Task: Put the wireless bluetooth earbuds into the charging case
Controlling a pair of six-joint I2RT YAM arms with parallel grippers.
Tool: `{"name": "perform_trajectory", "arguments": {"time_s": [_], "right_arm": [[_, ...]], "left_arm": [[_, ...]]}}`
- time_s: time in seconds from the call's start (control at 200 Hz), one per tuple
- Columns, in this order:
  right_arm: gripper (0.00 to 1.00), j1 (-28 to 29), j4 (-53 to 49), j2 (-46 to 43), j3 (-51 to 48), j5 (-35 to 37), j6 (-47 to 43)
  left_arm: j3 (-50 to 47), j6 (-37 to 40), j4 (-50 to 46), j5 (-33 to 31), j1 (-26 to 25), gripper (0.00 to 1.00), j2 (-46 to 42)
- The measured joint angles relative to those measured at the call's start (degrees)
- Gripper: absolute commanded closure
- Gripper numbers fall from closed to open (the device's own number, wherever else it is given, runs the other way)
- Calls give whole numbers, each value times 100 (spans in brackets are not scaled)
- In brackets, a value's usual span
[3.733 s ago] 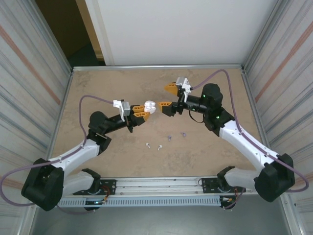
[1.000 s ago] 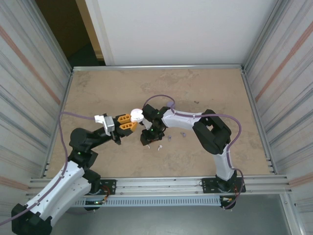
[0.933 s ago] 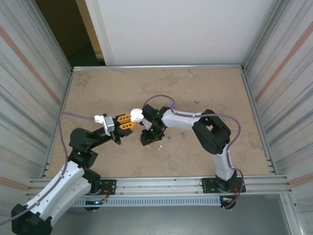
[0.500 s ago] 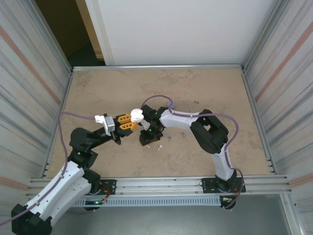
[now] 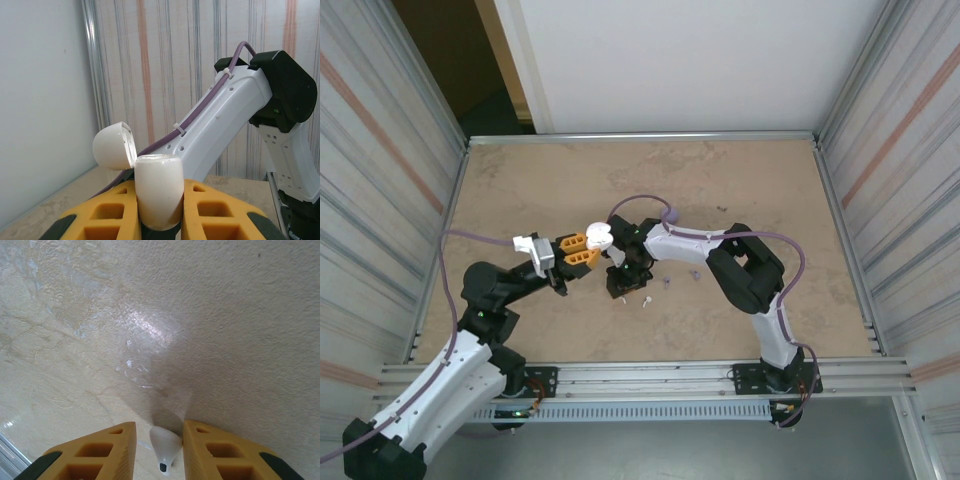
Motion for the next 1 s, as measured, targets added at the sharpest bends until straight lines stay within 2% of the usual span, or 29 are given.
{"name": "perform_trajectory", "arguments": {"time_s": [0.306, 0.591, 0.997], "right_arm": [[79, 0, -24, 2, 0, 109, -13], [80, -4, 26, -50, -63, 109, -46], [80, -326, 146, -866, -579, 61, -138]], "left_arm": [[0, 2, -70, -2, 0, 100, -48], [0, 22, -81, -4, 0, 100, -59], [-13, 22, -85, -79, 0, 100, -83]]}}
